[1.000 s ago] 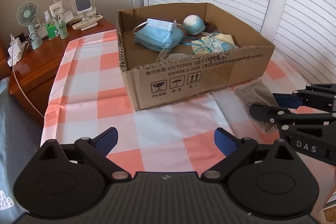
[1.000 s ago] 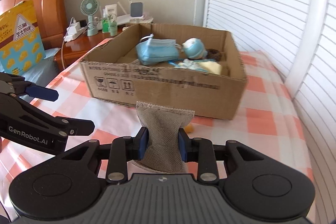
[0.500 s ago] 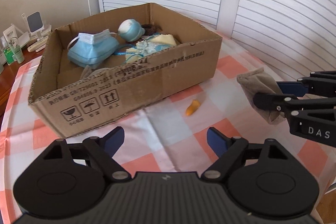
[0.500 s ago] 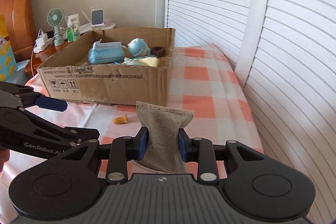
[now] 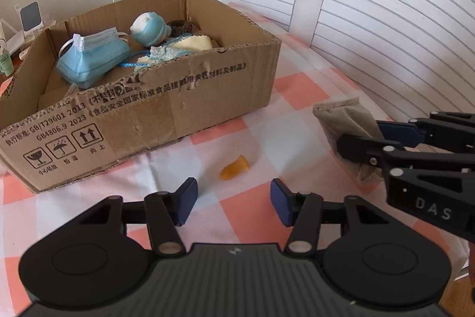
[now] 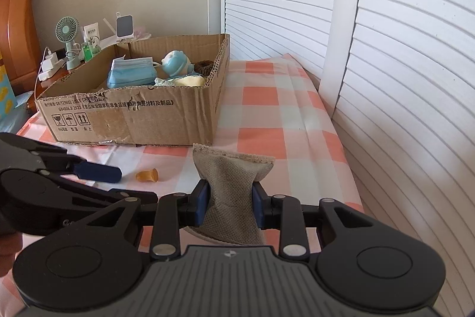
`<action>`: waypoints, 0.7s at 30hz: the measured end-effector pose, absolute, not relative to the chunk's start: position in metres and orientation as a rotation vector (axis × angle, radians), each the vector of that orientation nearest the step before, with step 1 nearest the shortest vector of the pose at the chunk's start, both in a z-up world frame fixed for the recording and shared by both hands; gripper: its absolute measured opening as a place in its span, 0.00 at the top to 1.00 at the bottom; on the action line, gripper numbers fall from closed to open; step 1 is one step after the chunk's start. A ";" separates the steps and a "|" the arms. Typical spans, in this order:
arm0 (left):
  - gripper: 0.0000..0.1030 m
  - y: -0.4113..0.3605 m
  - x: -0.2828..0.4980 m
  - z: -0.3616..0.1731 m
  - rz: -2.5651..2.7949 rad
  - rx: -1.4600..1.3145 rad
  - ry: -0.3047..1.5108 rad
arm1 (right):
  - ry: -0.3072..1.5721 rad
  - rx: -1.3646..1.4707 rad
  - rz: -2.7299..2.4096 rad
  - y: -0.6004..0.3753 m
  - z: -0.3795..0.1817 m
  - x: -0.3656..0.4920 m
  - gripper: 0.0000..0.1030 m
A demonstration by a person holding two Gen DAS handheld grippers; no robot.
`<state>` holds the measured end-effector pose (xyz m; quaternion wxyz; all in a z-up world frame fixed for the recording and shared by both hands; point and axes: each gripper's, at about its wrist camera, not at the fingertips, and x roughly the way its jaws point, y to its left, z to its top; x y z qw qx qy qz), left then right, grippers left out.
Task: Organize soft objects
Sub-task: 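Lift the grey pouch with the right tool while the left tool approaches the orange piece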
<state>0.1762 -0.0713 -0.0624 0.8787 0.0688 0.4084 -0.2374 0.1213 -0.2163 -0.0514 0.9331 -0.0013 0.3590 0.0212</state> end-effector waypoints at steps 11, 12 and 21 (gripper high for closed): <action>0.51 -0.095 0.177 -0.062 -0.497 0.126 0.848 | 0.735 0.023 0.022 -0.231 -0.058 0.120 0.66; 0.51 -0.097 0.178 -0.062 -0.502 0.122 0.847 | 0.734 0.027 0.021 -0.233 -0.059 0.120 0.66; 0.69 -0.109 0.189 -0.065 -0.465 0.106 0.832 | 0.738 0.045 0.021 -0.242 -0.063 0.116 0.66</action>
